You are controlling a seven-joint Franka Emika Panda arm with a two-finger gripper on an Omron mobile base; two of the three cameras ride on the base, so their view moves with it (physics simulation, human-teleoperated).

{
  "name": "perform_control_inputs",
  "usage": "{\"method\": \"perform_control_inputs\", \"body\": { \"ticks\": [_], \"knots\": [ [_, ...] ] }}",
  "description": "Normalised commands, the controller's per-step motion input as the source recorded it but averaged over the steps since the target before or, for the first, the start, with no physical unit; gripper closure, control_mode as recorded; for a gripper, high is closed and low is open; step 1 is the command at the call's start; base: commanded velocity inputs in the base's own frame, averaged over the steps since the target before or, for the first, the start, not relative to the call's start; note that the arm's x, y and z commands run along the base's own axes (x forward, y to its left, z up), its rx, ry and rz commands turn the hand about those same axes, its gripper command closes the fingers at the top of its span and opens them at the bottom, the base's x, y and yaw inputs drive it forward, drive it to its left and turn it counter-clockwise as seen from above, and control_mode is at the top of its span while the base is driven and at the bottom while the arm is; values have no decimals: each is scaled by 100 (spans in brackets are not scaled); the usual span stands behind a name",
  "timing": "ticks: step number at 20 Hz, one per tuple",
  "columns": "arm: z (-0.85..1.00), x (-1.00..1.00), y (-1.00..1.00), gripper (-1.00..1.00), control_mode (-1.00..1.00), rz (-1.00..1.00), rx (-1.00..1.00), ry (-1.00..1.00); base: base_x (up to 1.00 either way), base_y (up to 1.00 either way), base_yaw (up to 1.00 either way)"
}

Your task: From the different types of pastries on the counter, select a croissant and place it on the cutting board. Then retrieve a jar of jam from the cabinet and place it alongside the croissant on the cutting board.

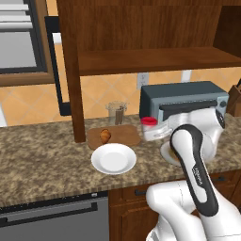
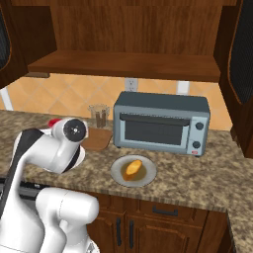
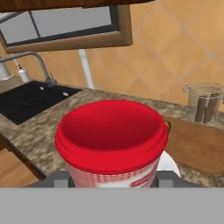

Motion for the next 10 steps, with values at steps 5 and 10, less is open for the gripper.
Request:
{"method": "perform_control_inputs", "body": {
  "ticks": [5, 10],
  "knots": [
    [-31, 65, 0, 100, -100, -1, 0, -7, 0, 0, 0],
    [-5, 57, -10, 100, -100, 1, 0, -8, 0, 0, 0]
  ]
}}
